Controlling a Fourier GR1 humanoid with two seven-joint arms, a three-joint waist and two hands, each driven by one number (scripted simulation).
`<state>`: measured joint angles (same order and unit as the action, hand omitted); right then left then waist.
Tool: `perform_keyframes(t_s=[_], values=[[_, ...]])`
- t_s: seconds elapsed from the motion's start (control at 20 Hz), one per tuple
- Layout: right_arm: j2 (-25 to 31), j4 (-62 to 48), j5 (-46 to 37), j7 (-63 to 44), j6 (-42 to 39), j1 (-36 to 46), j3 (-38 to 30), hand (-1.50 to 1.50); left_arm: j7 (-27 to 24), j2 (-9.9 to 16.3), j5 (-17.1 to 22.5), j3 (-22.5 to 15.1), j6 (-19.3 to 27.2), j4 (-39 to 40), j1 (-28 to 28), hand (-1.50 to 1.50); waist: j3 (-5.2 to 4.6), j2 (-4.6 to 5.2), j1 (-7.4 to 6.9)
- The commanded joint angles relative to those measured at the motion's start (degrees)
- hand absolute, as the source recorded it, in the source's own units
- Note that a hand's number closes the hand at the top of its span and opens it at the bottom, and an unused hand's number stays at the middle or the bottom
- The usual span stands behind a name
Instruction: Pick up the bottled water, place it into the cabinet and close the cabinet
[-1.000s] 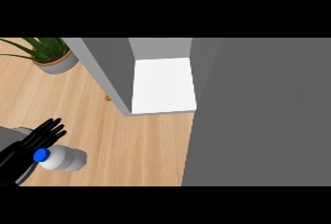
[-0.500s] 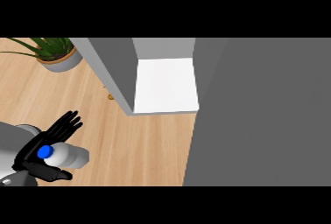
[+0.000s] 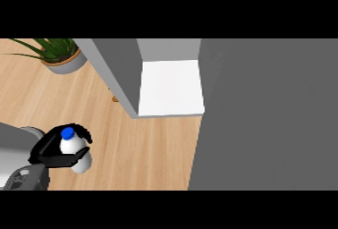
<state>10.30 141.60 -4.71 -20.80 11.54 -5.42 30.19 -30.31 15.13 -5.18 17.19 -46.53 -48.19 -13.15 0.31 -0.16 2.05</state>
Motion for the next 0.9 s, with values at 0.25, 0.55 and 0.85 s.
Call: perform_keyframes(t_s=[0.25,0.55,0.85], values=[[0.74,2.81,-3.9,-1.89,1.94,0.11,0.28,-1.5,-17.11,-7.86,-8.6,-6.47,20.13,0.84,1.05,1.5,-0.5,0.26,-0.6],[1.93,3.25,-4.2,-1.09,2.45,-0.92,2.15,-1.5,-17.63,-14.75,-6.76,-5.14,43.29,-1.1,2.1,1.5,-0.49,0.07,-0.41],[2.86,2.3,-1.7,1.3,2.74,-1.98,0.78,-1.5,-14.2,-14.84,4.66,-12.9,44.23,-2.95,-0.81,1.5,-0.36,-0.07,-0.42]])
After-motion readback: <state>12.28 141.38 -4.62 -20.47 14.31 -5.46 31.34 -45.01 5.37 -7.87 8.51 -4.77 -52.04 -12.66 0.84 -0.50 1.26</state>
